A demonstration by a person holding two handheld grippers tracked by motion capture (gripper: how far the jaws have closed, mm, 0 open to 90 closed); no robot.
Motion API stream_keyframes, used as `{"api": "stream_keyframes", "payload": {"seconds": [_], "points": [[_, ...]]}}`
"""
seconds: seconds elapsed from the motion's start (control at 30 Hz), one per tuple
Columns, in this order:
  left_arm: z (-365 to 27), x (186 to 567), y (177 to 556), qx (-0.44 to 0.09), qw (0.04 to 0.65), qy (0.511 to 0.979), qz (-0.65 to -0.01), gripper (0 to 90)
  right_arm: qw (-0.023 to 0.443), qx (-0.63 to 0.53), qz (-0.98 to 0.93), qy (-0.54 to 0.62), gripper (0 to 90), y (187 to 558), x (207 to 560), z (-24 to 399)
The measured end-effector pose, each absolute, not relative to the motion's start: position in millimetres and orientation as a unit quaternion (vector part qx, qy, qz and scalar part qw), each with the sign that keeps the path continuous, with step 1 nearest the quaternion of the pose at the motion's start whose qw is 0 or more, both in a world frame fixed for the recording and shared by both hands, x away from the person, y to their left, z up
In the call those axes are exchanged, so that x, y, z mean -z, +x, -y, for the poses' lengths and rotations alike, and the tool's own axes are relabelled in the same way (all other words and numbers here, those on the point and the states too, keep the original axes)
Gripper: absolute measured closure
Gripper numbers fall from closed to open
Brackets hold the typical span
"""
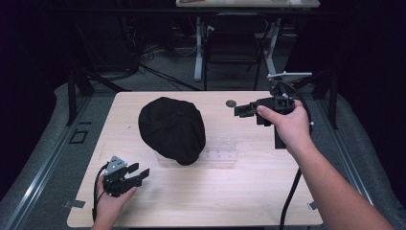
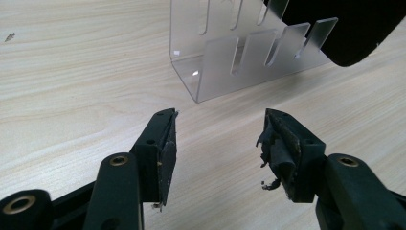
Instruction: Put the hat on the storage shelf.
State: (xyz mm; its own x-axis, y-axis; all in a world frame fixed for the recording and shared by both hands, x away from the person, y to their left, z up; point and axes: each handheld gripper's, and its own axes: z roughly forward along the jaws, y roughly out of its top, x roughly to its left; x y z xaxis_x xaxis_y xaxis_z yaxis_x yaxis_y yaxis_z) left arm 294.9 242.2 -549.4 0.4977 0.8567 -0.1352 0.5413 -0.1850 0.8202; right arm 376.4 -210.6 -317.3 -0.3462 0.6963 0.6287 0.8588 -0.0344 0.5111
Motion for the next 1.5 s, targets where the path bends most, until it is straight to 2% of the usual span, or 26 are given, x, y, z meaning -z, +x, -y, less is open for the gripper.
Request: {"api": "stream_keyframes", "payload": {"seconds": [0.3,0.73,0.9,0.93,0.97,1.03,1.1,1.5], "points": [[-238.7,553.6,296.6,-0.185,0.432,0.751,-0.464,46.3,0.056,0.433,0.698,-0.567,66.9,363.5,327.6,222.3],[-235.8,553.4,295.7,-0.179,0.429,0.757,-0.459,46.0,0.052,0.429,0.692,-0.578,66.0,346.5,362.4,238.5],[-235.4,553.9,295.7,-0.179,0.427,0.758,-0.459,46.0,0.023,0.41,0.707,-0.575,65.7,334.8,374.8,239.9],[-235.4,553.7,295.6,-0.178,0.427,0.759,-0.459,45.9,-0.008,0.4,0.718,-0.569,65.5,328.7,376.7,238.0],[-235.3,553.6,295.7,-0.177,0.428,0.76,-0.457,45.7,-0.019,0.403,0.719,-0.566,65.1,325.4,378.2,237.4],[-234.8,553.5,295.4,-0.176,0.429,0.759,-0.457,45.6,-0.013,0.415,0.713,-0.564,64.6,321.4,383.0,237.6],[-233.9,554.2,295.2,-0.178,0.432,0.757,-0.457,45.5,-0.038,0.402,0.721,-0.563,63.2,317.2,389.8,236.5],[-231.5,555.3,295.1,-0.173,0.426,0.763,-0.454,45.5,-0.058,0.395,0.714,-0.575,62.4,300.4,435.0,239.7]]}}
